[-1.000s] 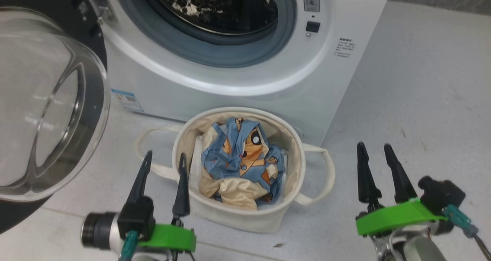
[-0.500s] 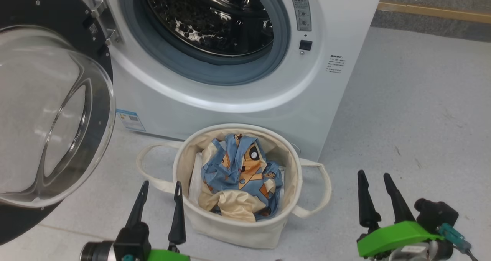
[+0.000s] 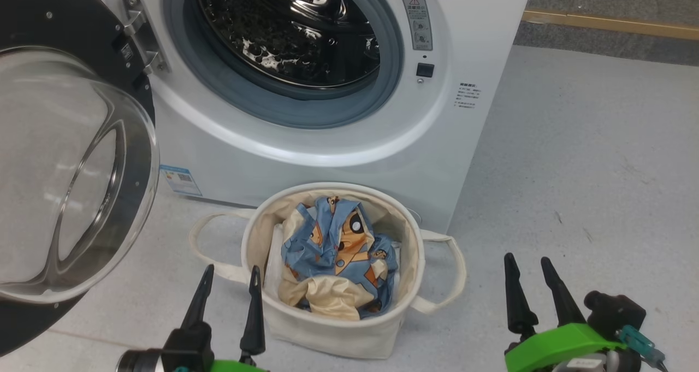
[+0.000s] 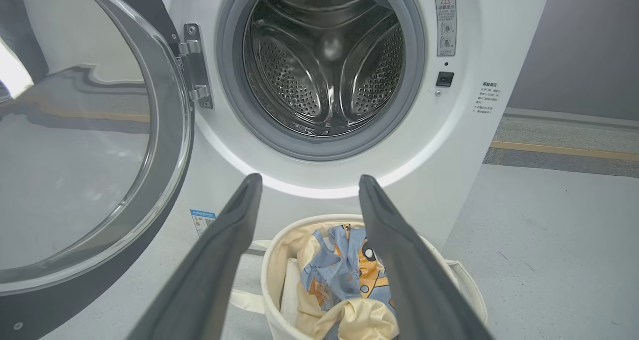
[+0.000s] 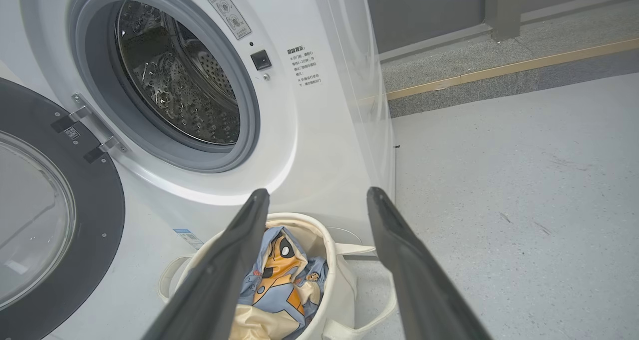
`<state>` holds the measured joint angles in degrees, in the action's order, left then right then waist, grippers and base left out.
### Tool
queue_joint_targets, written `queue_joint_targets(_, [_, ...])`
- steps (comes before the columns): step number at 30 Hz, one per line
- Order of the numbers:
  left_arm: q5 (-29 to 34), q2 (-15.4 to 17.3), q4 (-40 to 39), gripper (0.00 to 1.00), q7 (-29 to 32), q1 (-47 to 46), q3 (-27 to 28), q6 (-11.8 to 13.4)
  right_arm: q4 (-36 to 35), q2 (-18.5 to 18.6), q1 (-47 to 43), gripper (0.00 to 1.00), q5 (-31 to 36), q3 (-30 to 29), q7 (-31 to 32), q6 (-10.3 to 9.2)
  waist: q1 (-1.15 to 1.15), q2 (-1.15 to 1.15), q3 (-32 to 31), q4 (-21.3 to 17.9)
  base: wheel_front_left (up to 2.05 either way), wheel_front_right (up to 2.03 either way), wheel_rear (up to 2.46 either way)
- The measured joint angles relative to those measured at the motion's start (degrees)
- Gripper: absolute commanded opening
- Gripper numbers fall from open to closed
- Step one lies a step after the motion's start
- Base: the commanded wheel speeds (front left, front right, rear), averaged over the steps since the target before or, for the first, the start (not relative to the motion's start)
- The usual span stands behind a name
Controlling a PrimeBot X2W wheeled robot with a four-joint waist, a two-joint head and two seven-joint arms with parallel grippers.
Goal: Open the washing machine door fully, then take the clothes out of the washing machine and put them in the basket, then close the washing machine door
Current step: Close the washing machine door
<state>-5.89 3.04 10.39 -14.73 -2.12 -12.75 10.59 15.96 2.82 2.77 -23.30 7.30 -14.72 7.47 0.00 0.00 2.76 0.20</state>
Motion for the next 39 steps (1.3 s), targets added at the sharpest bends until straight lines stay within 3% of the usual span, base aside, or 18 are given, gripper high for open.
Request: queue_joint_targets(39, [-0.59,0.0,0.96,1.0,0.0,-0.02,-1.71,0.0,0.22,0.0,0.05,1.0,0.62,-0.3,0.0,0.0,0.0,0.0,-0.16,-0.53,0.0,0.0,0.0])
